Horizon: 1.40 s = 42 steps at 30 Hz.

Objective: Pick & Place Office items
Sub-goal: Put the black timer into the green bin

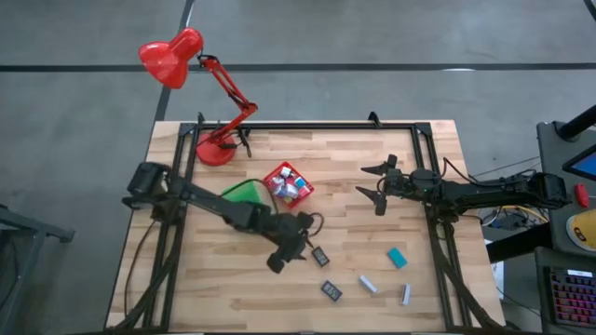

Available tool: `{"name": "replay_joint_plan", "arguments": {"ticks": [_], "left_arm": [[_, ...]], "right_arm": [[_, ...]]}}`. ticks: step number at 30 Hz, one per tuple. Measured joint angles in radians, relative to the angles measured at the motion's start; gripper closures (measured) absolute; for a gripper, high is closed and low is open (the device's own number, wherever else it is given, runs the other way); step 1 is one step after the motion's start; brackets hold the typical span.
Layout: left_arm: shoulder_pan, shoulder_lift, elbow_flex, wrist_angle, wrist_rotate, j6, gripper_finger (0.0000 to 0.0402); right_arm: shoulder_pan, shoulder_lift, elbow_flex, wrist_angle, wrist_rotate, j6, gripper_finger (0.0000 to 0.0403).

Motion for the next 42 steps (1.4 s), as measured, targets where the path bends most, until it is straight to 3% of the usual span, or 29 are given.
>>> {"name": "replay_joint_plan", "arguments": {"ticks": [4,6,16,22,31,42], "left_arm": [[0.031,0.034,0.019,0.001,0.202,-0.001,0.0204],[0.031,0.049,0.025,0.001,0.242,-0.001,0.0204],[0.02,0.066,0.03,0.136,0.147,0.014,0.0204],[0.034,0.068,0.028,0.102,0.093,0.049,0.0204],[0.069,0.171,0.06,0.086,0.124,0.098,0.0204],[0.098,0.305,0.254,-0.109,0.158,0.165,0.0204]], "right_arm": [[0.0,0.0,0.0,0.0,0.0,0.0,0.01],[0.0,0.0,0.0,0.0,0.0,0.0,0.0103],[0.0,0.0,0.0,0.0,0.0,0.0,0.0101],[0.0,0.0,0.0,0.0,0.0,0.0,0.0093],[0.0,0.0,0.0,0.0,0.0,0.0,0.0099],[0.0,0.0,-0.001,-0.002,0.0,0.0,0.0103]]}}
